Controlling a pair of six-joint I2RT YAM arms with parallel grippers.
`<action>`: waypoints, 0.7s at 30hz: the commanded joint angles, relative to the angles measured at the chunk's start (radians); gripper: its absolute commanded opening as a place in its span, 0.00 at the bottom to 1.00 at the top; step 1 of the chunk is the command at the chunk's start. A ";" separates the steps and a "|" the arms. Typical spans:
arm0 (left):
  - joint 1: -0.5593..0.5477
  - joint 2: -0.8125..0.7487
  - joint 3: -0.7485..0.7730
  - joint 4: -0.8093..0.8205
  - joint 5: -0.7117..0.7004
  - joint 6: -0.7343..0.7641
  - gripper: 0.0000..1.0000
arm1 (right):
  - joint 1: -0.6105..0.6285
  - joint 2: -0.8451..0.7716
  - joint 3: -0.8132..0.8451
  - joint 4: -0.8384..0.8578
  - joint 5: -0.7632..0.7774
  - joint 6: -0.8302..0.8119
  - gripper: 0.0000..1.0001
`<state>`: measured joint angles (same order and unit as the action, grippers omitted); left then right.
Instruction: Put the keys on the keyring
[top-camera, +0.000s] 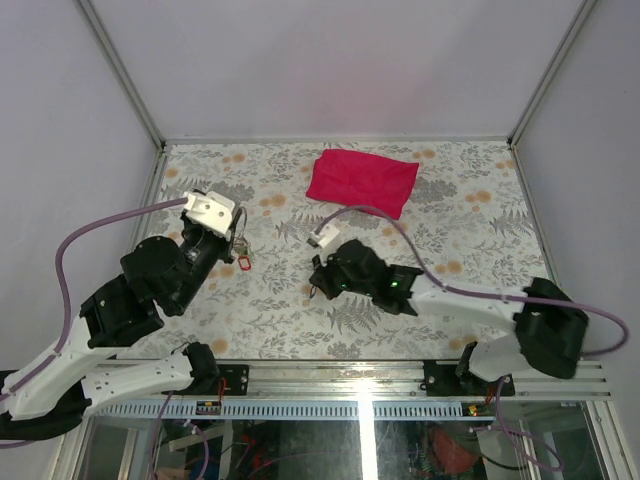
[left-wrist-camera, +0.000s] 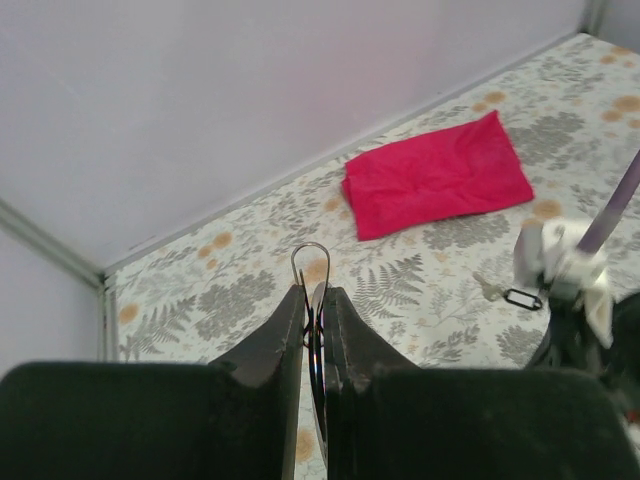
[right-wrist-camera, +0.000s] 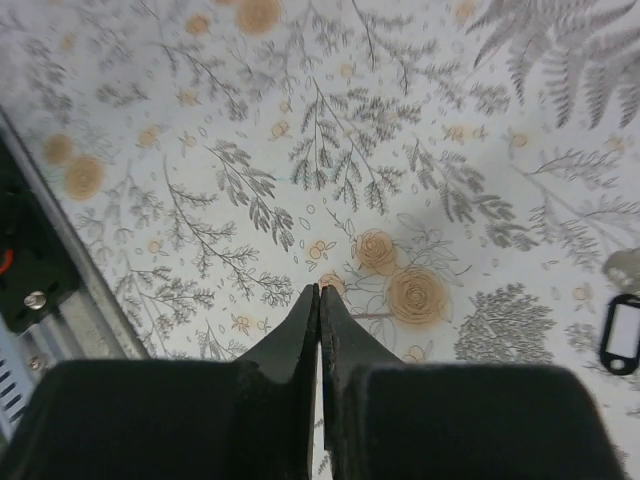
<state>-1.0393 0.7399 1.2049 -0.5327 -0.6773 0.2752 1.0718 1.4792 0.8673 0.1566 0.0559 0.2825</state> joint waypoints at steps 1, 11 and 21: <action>0.006 -0.002 -0.007 0.046 0.173 0.040 0.00 | -0.077 -0.250 -0.053 0.106 -0.198 -0.093 0.00; 0.006 0.040 0.022 0.065 0.414 0.060 0.00 | -0.092 -0.552 0.073 -0.236 -0.175 -0.284 0.00; 0.006 0.085 0.077 0.032 0.634 0.092 0.00 | -0.398 -0.525 0.208 -0.293 -0.696 -0.258 0.00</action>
<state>-1.0393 0.8238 1.2285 -0.5365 -0.1600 0.3355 0.8131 0.9268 1.0374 -0.1669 -0.3408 -0.0078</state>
